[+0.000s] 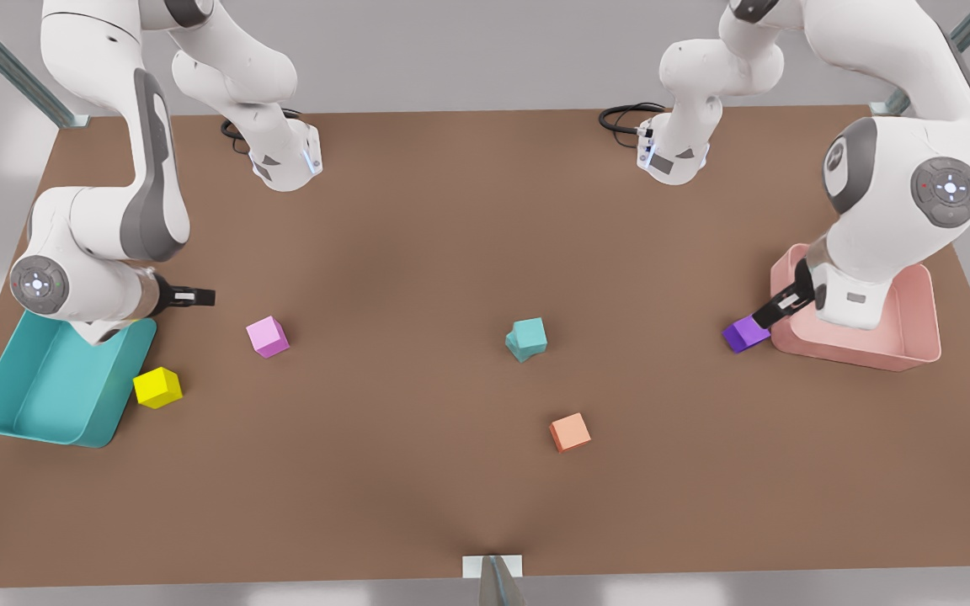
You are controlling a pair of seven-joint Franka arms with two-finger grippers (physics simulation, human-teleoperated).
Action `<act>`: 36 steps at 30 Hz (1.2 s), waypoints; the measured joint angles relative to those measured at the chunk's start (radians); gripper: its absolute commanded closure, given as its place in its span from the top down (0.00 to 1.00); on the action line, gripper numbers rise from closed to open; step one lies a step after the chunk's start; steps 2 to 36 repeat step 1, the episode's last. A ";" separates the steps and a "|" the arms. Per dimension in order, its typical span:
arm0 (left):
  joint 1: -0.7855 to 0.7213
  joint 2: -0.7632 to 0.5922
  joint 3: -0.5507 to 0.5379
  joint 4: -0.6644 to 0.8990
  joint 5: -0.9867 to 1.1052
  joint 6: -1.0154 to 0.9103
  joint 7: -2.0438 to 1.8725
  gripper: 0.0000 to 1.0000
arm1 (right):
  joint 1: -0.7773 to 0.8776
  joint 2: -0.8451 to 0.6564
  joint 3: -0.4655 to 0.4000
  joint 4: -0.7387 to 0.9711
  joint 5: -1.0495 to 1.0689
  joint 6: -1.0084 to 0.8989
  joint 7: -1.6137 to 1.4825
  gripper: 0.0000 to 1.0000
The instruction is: Stack the two blue cubes on top of each other
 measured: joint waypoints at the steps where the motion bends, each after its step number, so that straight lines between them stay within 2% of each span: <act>1: -0.008 -0.002 0.005 0.005 -0.015 0.007 0.035 1.00 | 0.001 0.000 0.000 0.000 0.000 0.000 -0.001 1.00; 36: -0.008 -0.002 0.005 0.005 -0.015 0.007 0.035 1.00 | 0.001 0.000 0.000 0.000 0.000 0.000 -0.001 1.00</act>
